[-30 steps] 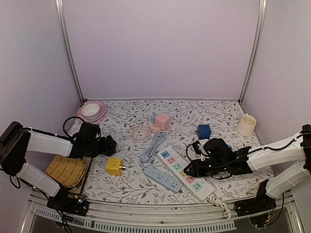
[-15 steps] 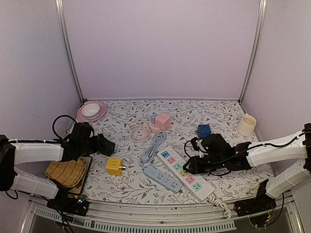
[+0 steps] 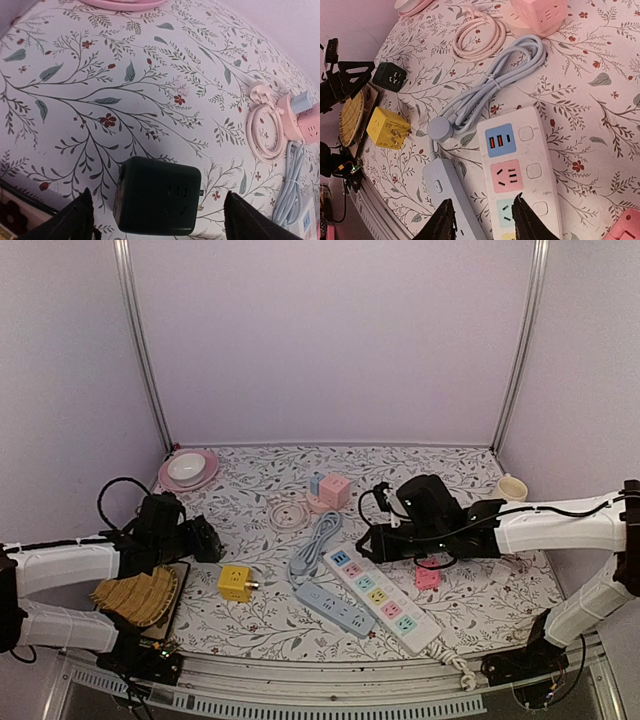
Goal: Pull the plug off the socket
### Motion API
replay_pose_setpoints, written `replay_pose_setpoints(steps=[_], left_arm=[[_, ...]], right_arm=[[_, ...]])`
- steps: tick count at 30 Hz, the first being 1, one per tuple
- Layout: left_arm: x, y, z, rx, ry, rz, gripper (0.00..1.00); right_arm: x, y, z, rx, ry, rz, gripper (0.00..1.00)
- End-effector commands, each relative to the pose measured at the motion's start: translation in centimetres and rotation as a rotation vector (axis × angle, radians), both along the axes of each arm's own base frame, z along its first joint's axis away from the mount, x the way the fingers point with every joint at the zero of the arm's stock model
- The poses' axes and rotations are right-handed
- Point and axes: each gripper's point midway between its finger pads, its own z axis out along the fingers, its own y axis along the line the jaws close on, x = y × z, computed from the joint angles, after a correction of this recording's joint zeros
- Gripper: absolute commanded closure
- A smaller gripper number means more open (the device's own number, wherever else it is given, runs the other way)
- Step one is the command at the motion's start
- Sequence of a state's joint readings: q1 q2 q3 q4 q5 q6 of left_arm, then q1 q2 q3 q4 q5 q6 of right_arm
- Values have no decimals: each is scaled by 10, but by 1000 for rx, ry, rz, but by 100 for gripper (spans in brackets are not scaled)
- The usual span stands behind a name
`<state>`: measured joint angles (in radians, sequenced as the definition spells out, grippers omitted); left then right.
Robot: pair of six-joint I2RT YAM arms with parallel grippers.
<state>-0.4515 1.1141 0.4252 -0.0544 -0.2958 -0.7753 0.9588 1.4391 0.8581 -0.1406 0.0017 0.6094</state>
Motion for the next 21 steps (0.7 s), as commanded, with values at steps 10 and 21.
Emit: replay_pose_setpoints(steps=[10, 21], left_arm=[[-27, -33, 0, -5, -47, -210, 8], [-28, -56, 10, -32, -109, -340, 8]], right_arm=[[96, 31, 34, 19, -92, -18, 57], [228, 23, 68, 64, -194, -142, 46]])
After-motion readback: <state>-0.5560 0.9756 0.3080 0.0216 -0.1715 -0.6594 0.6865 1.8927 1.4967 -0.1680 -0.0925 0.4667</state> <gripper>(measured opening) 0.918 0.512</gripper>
